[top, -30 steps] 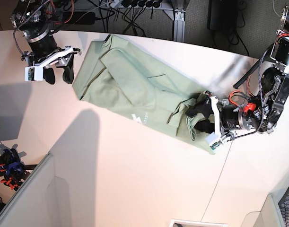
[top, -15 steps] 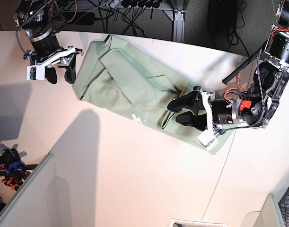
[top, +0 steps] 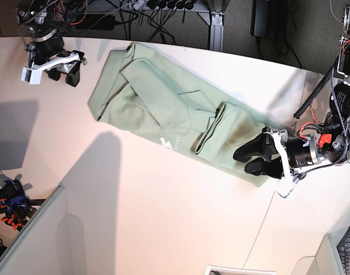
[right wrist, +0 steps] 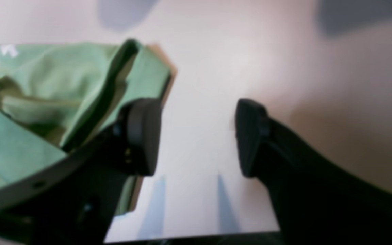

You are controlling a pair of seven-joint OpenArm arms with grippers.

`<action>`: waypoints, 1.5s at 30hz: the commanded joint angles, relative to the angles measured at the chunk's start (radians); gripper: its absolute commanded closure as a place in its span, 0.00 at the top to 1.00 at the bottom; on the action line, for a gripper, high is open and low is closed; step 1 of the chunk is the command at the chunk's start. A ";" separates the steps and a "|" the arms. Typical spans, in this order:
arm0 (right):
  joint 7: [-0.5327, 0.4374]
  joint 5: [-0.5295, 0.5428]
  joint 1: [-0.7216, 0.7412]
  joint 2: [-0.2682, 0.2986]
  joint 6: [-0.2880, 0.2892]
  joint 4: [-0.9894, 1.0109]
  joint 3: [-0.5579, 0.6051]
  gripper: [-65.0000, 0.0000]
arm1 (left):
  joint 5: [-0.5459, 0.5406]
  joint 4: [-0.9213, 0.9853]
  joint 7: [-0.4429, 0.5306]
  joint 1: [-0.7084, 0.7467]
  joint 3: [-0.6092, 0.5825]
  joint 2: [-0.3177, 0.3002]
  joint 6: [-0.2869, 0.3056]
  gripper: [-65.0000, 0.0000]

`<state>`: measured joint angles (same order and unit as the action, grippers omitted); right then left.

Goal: Fold the T-shirt properly
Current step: 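Lay the folded end onto the strip and open the left gripper, then grasp the opposite strip end with the right gripper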

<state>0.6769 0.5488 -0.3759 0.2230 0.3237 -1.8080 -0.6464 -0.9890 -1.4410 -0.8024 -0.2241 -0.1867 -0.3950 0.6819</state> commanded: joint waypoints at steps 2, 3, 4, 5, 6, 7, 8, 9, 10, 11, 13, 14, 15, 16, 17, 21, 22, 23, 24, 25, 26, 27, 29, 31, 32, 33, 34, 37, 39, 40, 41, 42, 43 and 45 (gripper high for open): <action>-0.015 0.057 -0.002 -0.023 0.032 0.025 -0.002 0.68 | -0.024 -0.018 0.019 -0.019 0.006 -0.014 0.016 0.60; -0.006 0.077 -0.001 -0.042 0.041 0.036 -0.002 0.67 | -0.024 -0.018 0.019 -0.019 0.006 -0.015 0.016 0.60; 0.003 0.091 -0.001 -0.063 0.046 0.039 -0.002 0.67 | -0.024 -0.018 0.019 -0.019 0.006 -0.016 0.016 0.60; 0.012 0.109 -0.001 -0.083 0.055 0.039 -0.002 0.67 | -0.024 -0.018 0.019 -0.019 0.006 -0.016 0.016 0.60; 0.022 0.133 -0.001 -0.100 0.070 0.039 -0.002 0.67 | -0.024 -0.018 0.019 -0.019 0.006 -0.015 0.016 0.60; 0.024 0.150 -0.001 -0.117 0.079 0.039 -0.001 0.67 | -0.024 -0.018 0.019 -0.019 0.006 -0.015 0.016 0.60; 0.025 0.159 -0.001 -0.131 0.083 0.039 0.000 0.67 | -0.024 -0.018 0.019 -0.019 0.006 -0.015 0.016 0.60; 0.024 0.163 -0.001 -0.142 0.084 0.039 0.004 0.68 | -0.024 -0.018 0.019 -0.019 0.006 -0.016 0.016 0.60; 0.023 0.166 0.001 -0.153 0.083 0.039 0.006 0.68 | -0.024 -0.018 0.019 -0.019 0.006 -0.016 0.016 0.60; 0.023 0.169 0.004 -0.164 0.083 0.040 0.006 0.68 | -0.024 -0.018 0.019 -0.019 0.006 -0.016 0.016 0.60; 0.023 0.174 0.012 -0.186 0.084 0.047 0.007 0.68 | -0.024 -0.018 0.019 -0.019 0.006 -0.015 0.016 0.60; 0.023 0.173 0.019 -0.196 0.084 0.055 0.007 0.68 | -0.023 -0.018 0.019 -0.019 0.006 -0.015 0.016 0.60; 0.023 0.173 0.027 -0.205 0.083 0.069 0.007 0.68 | -0.024 -0.018 0.019 -0.019 0.006 -0.016 0.016 0.60; 0.023 0.174 0.038 -0.211 0.083 0.089 0.007 0.68 | -0.023 -0.018 0.019 -0.019 0.006 -0.015 0.016 0.60; 0.023 0.173 0.051 -0.218 0.084 0.111 0.007 0.68 | -0.024 -0.018 0.019 -0.019 0.006 -0.015 0.016 0.60; 0.023 0.174 0.089 -0.237 0.084 0.180 0.012 0.67 | -0.023 -0.018 0.012 -0.019 0.006 -0.016 0.016 0.60; 0.024 0.173 0.093 -0.242 0.084 0.182 0.021 0.67 | -0.022 -0.018 0.012 -0.019 0.006 -0.018 0.016 0.60; 0.024 0.173 0.093 -0.246 0.084 0.181 0.032 0.68 | -0.019 -0.018 0.012 -0.018 0.006 -0.018 0.016 0.60; 0.023 0.170 0.093 -0.250 0.084 0.181 0.048 0.67 | -0.016 -0.018 0.012 -0.019 0.006 -0.020 0.016 0.60; 0.023 0.165 0.093 -0.254 0.084 0.181 0.066 0.67 | -0.016 -0.018 0.012 -0.019 0.006 -0.021 0.016 0.60; 0.023 0.159 0.093 -0.258 0.084 0.181 0.087 0.67 | -0.016 -0.018 0.012 -0.019 0.006 -0.021 0.016 0.60; 0.023 0.148 0.093 -0.262 0.084 0.181 0.109 0.67 | -0.016 -0.018 0.012 -0.019 0.006 -0.021 0.016 0.60; 0.021 0.133 0.099 -0.272 0.084 0.181 0.148 0.68 | -0.016 -0.018 0.012 -0.019 0.006 -0.021 0.016 0.60; 0.008 0.112 0.105 -0.285 0.083 0.181 0.174 0.67 | -0.016 -0.018 0.012 -0.019 0.006 -0.021 0.016 0.60; 0.001 0.104 0.109 -0.290 0.083 0.181 0.182 0.68 | -0.016 -0.018 0.012 -0.019 0.006 -0.021 0.016 0.60; -0.004 0.096 0.114 -0.292 0.083 0.181 0.185 0.67 | -0.016 -0.018 0.012 -0.019 0.006 -0.021 0.016 0.60; -0.011 0.085 0.119 -0.293 0.083 0.181 0.185 0.67 | -0.016 -0.018 0.012 -0.019 0.006 -0.021 0.016 0.60; -0.062 0.063 0.129 -0.286 0.083 0.181 0.177 0.67 | -0.016 -0.018 0.012 -0.016 0.006 -0.021 0.016 0.60; -0.083 0.036 0.143 -0.286 0.083 0.180 0.166 0.51 | -0.016 -0.018 0.012 -0.014 0.006 -0.021 0.016 0.60; -0.087 0.031 0.151 -0.286 0.083 0.180 0.159 0.38 | -0.017 -0.018 0.013 -0.013 0.006 -0.021 0.016 0.60; -0.088 0.030 0.161 -0.286 0.083 0.180 0.151 0.23 | -0.017 -0.018 0.012 -0.010 0.006 -0.021 0.016 0.60; -0.092 0.026 0.172 -0.286 0.084 0.180 0.143 0.08 | -0.017 -0.018 0.013 -0.008 0.006 -0.021 0.016 0.60; -0.095 0.021 0.185 -0.286 0.084 0.180 0.136 0.00 | -0.017 -0.018 0.013 -0.008 0.006 -0.021 0.016 0.60; -0.097 -0.018 0.207 -0.281 0.084 0.180 0.122 0.00 | -0.017 -0.019 0.013 -0.008 0.006 -0.021 0.016 0.60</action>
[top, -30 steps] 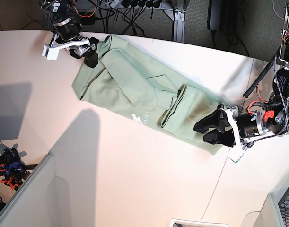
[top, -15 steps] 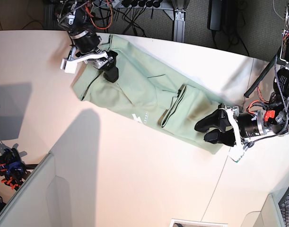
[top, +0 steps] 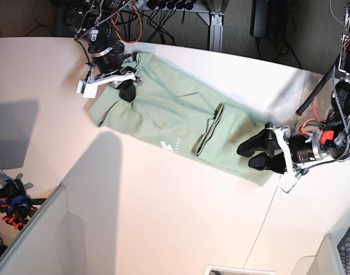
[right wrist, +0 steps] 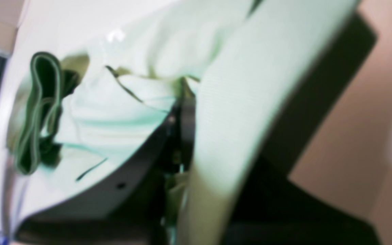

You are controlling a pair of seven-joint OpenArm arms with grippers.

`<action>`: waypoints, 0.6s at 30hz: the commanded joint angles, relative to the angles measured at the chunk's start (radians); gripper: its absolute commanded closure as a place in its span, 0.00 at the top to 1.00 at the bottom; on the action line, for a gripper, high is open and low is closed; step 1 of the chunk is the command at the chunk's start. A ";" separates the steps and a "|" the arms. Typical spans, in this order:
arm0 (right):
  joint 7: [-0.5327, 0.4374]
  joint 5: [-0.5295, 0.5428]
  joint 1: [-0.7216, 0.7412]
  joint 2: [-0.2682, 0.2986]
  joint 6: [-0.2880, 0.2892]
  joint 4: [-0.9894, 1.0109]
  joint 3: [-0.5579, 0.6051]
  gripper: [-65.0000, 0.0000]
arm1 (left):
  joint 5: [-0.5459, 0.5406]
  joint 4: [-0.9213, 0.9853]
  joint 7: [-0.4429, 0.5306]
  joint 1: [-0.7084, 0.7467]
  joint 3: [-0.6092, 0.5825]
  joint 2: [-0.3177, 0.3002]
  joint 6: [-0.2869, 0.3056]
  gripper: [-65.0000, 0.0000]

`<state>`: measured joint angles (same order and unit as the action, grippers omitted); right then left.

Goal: Fold the T-shirt properly
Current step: 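Grasp the opposite strip end with the right gripper, then lift the grasped end with the right gripper and fold it over the left-folded end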

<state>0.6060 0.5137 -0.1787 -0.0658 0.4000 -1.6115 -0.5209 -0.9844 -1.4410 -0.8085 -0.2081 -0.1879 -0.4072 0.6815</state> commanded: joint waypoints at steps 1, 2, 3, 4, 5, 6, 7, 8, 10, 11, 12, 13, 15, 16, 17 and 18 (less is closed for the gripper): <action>-0.027 0.004 0.021 0.015 0.007 -0.016 -0.010 0.00 | -0.021 -0.019 0.019 -0.025 0.008 -0.009 0.017 0.60; -0.027 -0.007 0.026 0.025 0.007 -0.016 -0.018 0.00 | -0.022 -0.019 0.019 -0.024 0.012 -0.009 0.017 0.60; -0.027 -0.007 0.029 0.040 0.007 -0.016 -0.028 0.00 | -0.021 -0.019 0.019 -0.024 0.018 -0.009 0.017 0.60; -0.027 -0.009 0.029 0.058 0.007 -0.016 -0.038 0.00 | -0.021 -0.019 0.018 -0.024 0.026 -0.011 0.017 0.60; -0.027 -0.010 0.029 0.080 0.007 -0.016 -0.051 0.00 | -0.021 -0.019 0.018 -0.024 0.034 -0.013 0.017 0.60; -0.026 -0.010 0.028 0.103 0.007 -0.016 -0.069 0.00 | -0.022 -0.019 0.019 -0.024 0.044 -0.018 0.017 0.60; -0.026 -0.009 0.025 0.128 0.007 -0.016 -0.092 0.00 | -0.022 -0.019 0.019 -0.024 0.050 -0.024 0.017 0.60; -0.026 -0.009 0.023 0.155 0.007 -0.016 -0.117 0.00 | -0.023 -0.019 0.019 -0.024 0.053 -0.030 0.017 0.60; -0.026 -0.008 0.021 0.209 0.007 -0.016 -0.169 0.00 | -0.023 -0.019 0.018 -0.023 0.054 -0.045 0.017 0.60; -0.026 -0.002 0.021 0.238 0.007 -0.016 -0.193 0.00 | -0.023 -0.019 0.018 -0.021 0.054 -0.051 0.017 0.60; -0.026 0.012 0.021 0.266 0.008 -0.016 -0.214 0.00 | -0.022 -0.019 0.018 -0.018 0.054 -0.058 0.017 0.60; -0.022 0.033 0.021 0.295 0.008 -0.017 -0.229 0.00 | -0.022 -0.018 0.018 -0.016 0.054 -0.063 0.017 0.60; -0.003 0.076 0.021 0.346 0.008 -0.027 -0.237 0.00 | -0.021 -0.018 0.019 -0.006 0.054 -0.072 0.017 0.60; 0.018 0.093 0.023 0.363 0.008 -0.040 -0.235 0.00 | -0.021 -0.018 0.018 0.000 0.054 -0.076 0.017 0.60; 0.035 0.109 0.024 0.372 0.008 -0.059 -0.230 0.00 | -0.021 -0.018 0.019 0.010 0.054 -0.078 0.017 0.60; 0.047 0.115 0.026 0.373 0.008 -0.084 -0.221 0.00 | -0.021 -0.018 0.018 0.018 0.054 -0.078 0.017 0.60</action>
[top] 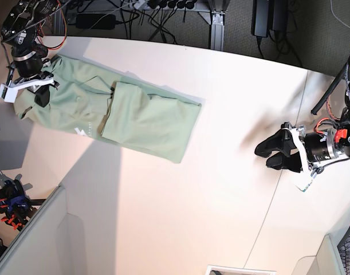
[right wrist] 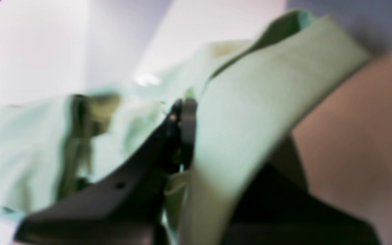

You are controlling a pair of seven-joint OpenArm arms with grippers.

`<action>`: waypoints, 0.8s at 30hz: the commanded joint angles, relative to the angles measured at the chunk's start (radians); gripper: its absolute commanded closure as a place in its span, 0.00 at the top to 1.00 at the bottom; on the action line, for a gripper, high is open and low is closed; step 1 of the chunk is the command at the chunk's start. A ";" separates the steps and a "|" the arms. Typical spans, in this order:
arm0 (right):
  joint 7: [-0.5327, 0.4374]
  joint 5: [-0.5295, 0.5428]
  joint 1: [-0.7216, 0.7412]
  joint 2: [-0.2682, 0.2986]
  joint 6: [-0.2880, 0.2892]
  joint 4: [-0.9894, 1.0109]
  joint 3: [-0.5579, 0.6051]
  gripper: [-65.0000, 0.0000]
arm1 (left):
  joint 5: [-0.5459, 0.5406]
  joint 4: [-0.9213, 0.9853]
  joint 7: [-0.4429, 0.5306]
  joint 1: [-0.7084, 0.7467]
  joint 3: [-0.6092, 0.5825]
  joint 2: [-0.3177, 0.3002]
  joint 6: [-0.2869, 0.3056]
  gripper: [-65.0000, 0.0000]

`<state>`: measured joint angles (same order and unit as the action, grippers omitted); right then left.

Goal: Fold the T-shirt properly
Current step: 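Lift the grasped end with the right gripper and fold it over the left-folded end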

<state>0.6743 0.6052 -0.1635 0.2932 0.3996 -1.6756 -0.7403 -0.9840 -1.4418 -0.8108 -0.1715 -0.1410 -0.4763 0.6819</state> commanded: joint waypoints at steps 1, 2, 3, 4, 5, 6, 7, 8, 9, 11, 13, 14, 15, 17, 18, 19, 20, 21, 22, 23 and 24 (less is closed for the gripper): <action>-0.016 0.023 0.011 0.011 0.008 -0.049 0.011 0.00 | -0.021 -0.018 0.021 -0.008 0.007 -0.009 0.016 0.60; -0.014 0.022 0.011 0.005 0.008 -0.082 0.029 0.00 | -0.021 -0.018 0.021 0.003 0.007 -0.008 0.016 0.60; -0.013 0.014 0.011 -0.006 0.008 -0.117 0.052 0.00 | -0.021 -0.018 0.021 0.012 0.007 -0.006 0.016 0.60; -0.013 -0.001 0.011 -0.021 0.008 -0.152 0.080 0.00 | -0.021 -0.018 0.021 0.023 0.007 -0.006 0.016 0.60; -0.014 -0.012 0.011 -0.037 0.008 -0.187 0.115 0.00 | -0.021 -0.018 0.021 0.034 0.007 -0.006 0.016 0.60; -0.014 -0.024 0.011 -0.058 0.008 -0.220 0.155 0.00 | -0.021 -0.018 0.021 0.044 0.007 -0.006 0.016 0.60; -0.014 -0.033 0.011 -0.079 0.008 -0.248 0.200 0.00 | -0.021 -0.018 0.021 0.055 0.007 -0.006 0.016 0.60; -0.016 -0.053 0.011 -0.102 0.007 -0.275 0.248 0.00 | -0.021 -0.018 0.021 0.064 0.007 -0.006 0.016 0.60; -0.020 -0.076 0.011 -0.126 0.007 -0.297 0.301 0.00 | -0.021 -0.018 0.021 0.074 0.007 -0.007 0.016 0.60; -0.036 -0.146 0.015 -0.161 0.007 -0.318 0.407 0.00 | -0.021 -0.018 0.020 0.092 0.007 -0.010 0.016 0.60; -0.045 -0.256 0.026 -0.185 0.007 -0.315 0.504 0.00 | -0.022 -0.018 0.021 0.109 0.006 -0.017 0.016 0.60; -0.054 -0.306 0.027 -0.196 0.006 -0.311 0.545 0.00 | -0.022 -0.018 0.021 0.117 0.006 -0.021 0.016 0.60; -0.068 -0.338 0.027 -0.202 0.006 -0.302 0.581 0.00 | -0.022 -0.018 0.021 0.125 0.006 -0.023 0.016 0.60; -0.090 -0.369 0.027 -0.207 0.007 -0.272 0.640 0.00 | -0.023 -0.018 0.021 0.138 0.006 -0.023 0.016 0.60; -0.109 -0.384 0.027 -0.208 0.006 -0.254 0.663 0.09 | -0.029 -0.018 0.021 0.144 0.006 -0.023 0.016 0.60; -0.127 -0.394 0.027 -0.208 0.006 -0.237 0.684 0.27 | -0.030 -0.018 0.021 0.149 0.006 -0.023 0.016 0.60; -0.147 -0.399 0.027 -0.208 0.006 -0.222 0.700 0.44 | -0.029 -0.018 0.021 0.154 0.006 -0.023 0.016 0.60; -0.163 -0.400 0.027 -0.208 0.006 -0.211 0.715 0.57 | -0.029 -0.018 0.021 0.156 0.006 -0.023 0.016 0.60; -0.172 -0.399 0.027 -0.209 0.006 -0.204 0.727 0.65 | -0.029 -0.018 0.021 0.158 0.006 -0.023 0.016 0.60; -0.182 -0.399 0.027 -0.209 0.006 -0.204 0.736 0.66 | -0.029 -0.018 0.021 0.158 0.006 -0.023 0.016 0.60; -0.190 -0.399 0.028 -0.212 0.006 -0.206 0.741 0.66 | -0.029 -0.018 0.021 0.157 0.006 -0.023 0.016 0.60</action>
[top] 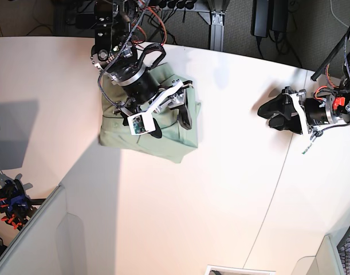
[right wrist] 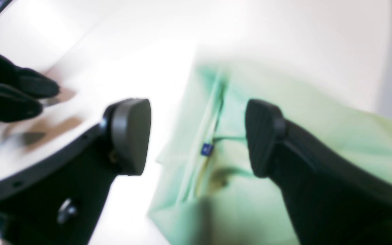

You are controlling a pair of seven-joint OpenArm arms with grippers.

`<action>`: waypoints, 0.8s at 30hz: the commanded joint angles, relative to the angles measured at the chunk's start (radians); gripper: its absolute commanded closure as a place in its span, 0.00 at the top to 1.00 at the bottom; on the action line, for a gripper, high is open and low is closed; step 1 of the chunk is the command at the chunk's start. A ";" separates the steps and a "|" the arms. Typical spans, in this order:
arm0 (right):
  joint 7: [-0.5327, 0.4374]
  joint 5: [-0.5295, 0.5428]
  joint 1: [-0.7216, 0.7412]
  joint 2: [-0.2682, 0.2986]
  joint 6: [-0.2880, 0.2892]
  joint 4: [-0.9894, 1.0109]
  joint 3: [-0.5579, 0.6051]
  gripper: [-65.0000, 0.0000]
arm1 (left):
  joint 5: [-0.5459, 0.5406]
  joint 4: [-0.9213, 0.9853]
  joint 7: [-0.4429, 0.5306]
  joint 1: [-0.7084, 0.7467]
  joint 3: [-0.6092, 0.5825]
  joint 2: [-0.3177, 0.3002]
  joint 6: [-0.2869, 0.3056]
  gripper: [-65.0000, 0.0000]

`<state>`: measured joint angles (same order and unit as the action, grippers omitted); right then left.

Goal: Fold the T-shirt properly
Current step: 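Lift the grasped end with the right gripper and fold it over the left-folded end, then press and tuck the folded bundle edges with both grippers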

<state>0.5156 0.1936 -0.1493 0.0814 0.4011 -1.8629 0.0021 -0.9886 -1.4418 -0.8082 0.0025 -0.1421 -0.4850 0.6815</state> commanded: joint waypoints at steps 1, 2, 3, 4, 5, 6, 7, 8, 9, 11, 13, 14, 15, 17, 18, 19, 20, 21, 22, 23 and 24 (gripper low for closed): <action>-0.039 0.013 0.014 -0.005 0.005 -0.020 -0.001 0.66 | -0.025 -0.018 0.019 -0.019 0.008 -0.014 0.017 0.60; -0.042 0.016 0.016 -0.011 0.005 -0.020 -0.001 0.66 | -0.025 -0.018 0.021 -0.019 0.008 -0.014 0.017 0.60; -0.042 0.016 0.017 -0.014 0.005 -0.021 -0.001 0.66 | -0.025 -0.018 0.027 -0.020 0.008 -0.014 0.017 0.60; -0.043 0.016 0.019 -0.014 0.005 -0.022 -0.001 0.66 | -0.025 -0.018 0.032 -0.020 0.008 -0.014 0.017 0.60; -0.045 0.016 0.023 -0.013 0.005 -0.022 -0.001 0.66 | -0.025 -0.019 0.034 -0.021 0.008 -0.014 0.017 0.60; -0.047 0.012 0.028 -0.013 0.004 -0.023 -0.007 0.66 | -0.025 -0.022 0.034 -0.022 0.008 -0.013 0.017 0.60; -0.049 0.006 0.036 -0.013 0.004 -0.024 -0.019 0.66 | -0.025 -0.031 0.034 -0.022 0.008 -0.014 0.017 0.60; -0.049 0.003 0.046 -0.013 0.004 -0.024 -0.037 0.66 | -0.025 -0.046 0.034 -0.021 0.008 -0.013 0.017 0.59; -0.049 0.003 0.058 -0.013 0.004 -0.024 -0.061 0.66 | -0.025 -0.069 0.034 -0.018 0.005 -0.013 0.017 0.53; -0.049 0.004 0.090 -0.012 0.003 -0.024 -0.126 0.66 | -0.024 -0.135 0.033 -0.013 -0.013 -0.011 0.017 0.32; -0.056 -0.011 0.127 -0.012 0.003 -0.024 -0.200 0.59 | -0.023 -0.218 0.033 -0.003 -0.055 -0.005 0.017 0.10; -0.056 -0.028 0.145 -0.011 0.003 -0.021 -0.236 0.49 | -0.011 -0.261 0.034 0.002 -0.085 0.002 0.017 0.03; -0.056 -0.041 0.164 -0.009 0.003 -0.016 -0.268 0.35 | 0.024 -0.299 0.034 0.004 -0.121 0.010 0.017 0.01; -0.055 -0.048 0.198 0.000 0.003 0.011 -0.322 0.03 | 0.148 -0.341 0.074 0.003 -0.201 0.034 0.017 0.01; -0.053 -0.048 0.214 0.008 0.003 0.030 -0.342 0.00 | 0.222 -0.344 0.113 0.002 -0.239 0.048 0.017 0.01; -0.051 -0.045 0.230 0.018 0.003 0.053 -0.357 0.00 | 0.296 -0.343 0.152 0.002 -0.275 0.066 0.017 0.01; -0.051 -0.038 0.248 0.034 0.003 0.082 -0.367 0.00 | 0.365 -0.342 0.178 0.000 -0.308 0.087 0.017 0.00; -0.052 -0.029 0.268 0.048 0.003 0.115 -0.373 0.00 | 0.428 -0.340 0.198 0.000 -0.338 0.112 0.017 0.00; -0.052 -0.029 0.290 0.064 0.003 0.151 -0.374 0.00 | 0.476 -0.335 0.211 0.000 -0.365 0.137 0.017 0.00; -0.053 -0.030 0.315 0.076 0.003 0.192 -0.374 0.00 | 0.514 -0.327 0.222 0.000 -0.389 0.164 0.017 0.00; -0.056 -0.030 0.342 0.087 0.003 0.235 -0.374 0.00 | 0.547 -0.314 0.232 0.000 -0.411 0.188 0.017 0.00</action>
<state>0.4847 0.1585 0.1707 0.1570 0.4049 -1.6085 -0.3683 -0.4248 -1.7424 -0.6003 0.0166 -0.5587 -0.2974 0.6888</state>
